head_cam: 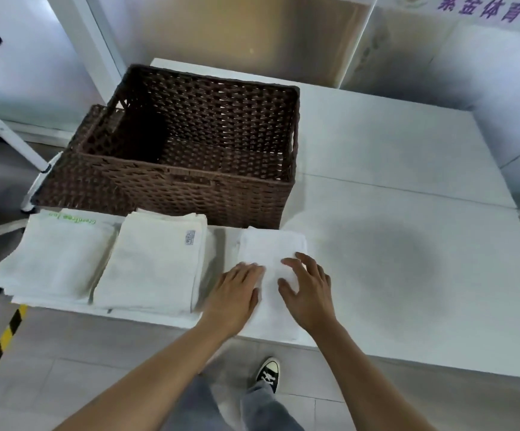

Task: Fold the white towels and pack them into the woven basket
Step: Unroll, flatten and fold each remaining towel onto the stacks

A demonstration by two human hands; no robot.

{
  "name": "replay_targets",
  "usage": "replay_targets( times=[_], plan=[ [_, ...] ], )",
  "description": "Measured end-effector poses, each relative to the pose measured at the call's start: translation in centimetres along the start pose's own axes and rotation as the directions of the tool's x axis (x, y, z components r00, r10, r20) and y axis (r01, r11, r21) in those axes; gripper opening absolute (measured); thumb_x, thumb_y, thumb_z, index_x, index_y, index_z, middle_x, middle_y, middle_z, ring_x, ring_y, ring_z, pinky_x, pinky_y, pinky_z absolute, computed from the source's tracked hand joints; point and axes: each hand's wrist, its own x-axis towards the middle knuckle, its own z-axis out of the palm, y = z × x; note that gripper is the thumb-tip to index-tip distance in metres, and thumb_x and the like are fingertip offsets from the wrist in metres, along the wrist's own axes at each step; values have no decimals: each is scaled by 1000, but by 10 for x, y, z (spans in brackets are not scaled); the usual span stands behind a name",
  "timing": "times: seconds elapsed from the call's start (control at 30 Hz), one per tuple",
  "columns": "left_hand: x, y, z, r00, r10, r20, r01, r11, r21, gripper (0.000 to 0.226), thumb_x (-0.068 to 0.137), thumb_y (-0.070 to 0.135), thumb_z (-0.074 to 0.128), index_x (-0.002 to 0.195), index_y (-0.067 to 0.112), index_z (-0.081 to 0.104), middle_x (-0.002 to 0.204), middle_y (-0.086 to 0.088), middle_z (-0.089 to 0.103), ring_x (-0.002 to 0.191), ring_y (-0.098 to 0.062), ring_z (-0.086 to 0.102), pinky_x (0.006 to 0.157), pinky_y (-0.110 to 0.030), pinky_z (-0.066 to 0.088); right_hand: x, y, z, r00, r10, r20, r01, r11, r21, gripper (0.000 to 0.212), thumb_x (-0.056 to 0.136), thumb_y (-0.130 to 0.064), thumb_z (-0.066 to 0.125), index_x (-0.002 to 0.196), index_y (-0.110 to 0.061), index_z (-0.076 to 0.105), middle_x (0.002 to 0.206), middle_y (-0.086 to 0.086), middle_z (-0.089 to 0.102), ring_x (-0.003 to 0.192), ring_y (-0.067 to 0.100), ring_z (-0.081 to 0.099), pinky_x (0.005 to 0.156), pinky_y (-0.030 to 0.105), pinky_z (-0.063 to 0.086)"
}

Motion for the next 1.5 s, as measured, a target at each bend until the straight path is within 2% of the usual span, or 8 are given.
replay_targets(
  times=[0.3,0.37,0.47,0.77,1.07,1.2,1.37,1.5],
  plan=[
    [14,-13,31,969,-244,-35,223,928,-298,51,99,30,58,145,44,40,167,-1,7,152,-11,-1,119,-22,9,11,27,14,947,181,267,-237,952,196,52,93,-65,54,138,-63,30,151,-10,33,143,15,36,117,50,28],
    [15,-9,30,954,-297,32,281,856,-433,50,99,32,58,142,51,40,160,-7,19,151,-16,8,114,-10,12,11,30,16,938,200,283,-263,943,205,55,90,-71,52,138,-68,25,154,-7,30,139,19,42,115,53,33],
    [18,-9,33,943,-323,86,310,750,-584,49,98,36,57,136,61,38,143,-1,34,136,-22,36,112,-37,40,14,31,17,936,191,295,-266,933,243,63,86,-77,51,140,-71,20,155,-2,28,132,26,49,108,52,44],
    [32,-24,41,927,-354,127,357,721,-594,53,86,49,62,134,60,45,137,4,46,125,-15,49,109,-40,44,22,40,18,940,170,296,-284,873,397,68,87,-62,66,143,-66,28,155,-4,33,131,11,39,107,35,40],
    [24,-15,48,914,-364,178,360,527,-770,45,85,27,77,119,53,65,139,10,57,125,-1,55,101,-20,47,18,58,10,933,108,344,-274,833,481,66,84,-61,72,141,-62,38,146,-16,48,132,11,48,109,44,47],
    [9,0,56,878,-450,162,428,587,-687,56,70,54,71,124,59,59,138,2,45,125,-9,51,107,-29,46,-1,60,6,915,151,374,-319,839,440,69,82,-66,70,140,-67,33,144,-10,45,125,13,46,105,39,47],
    [-4,6,59,880,-444,170,424,570,-704,48,84,31,77,120,58,60,136,3,36,120,9,42,91,3,33,-15,57,2,915,154,373,-326,826,460,64,88,-54,70,139,-66,32,138,-7,41,110,-1,41,95,28,38],
    [-10,20,56,873,-464,152,433,590,-682,47,78,41,75,119,59,59,135,4,39,130,-8,39,90,2,28,-24,59,1,926,170,338,-329,803,498,63,88,-45,75,136,-63,38,134,-5,46,118,7,44,101,36,46]
  ],
)
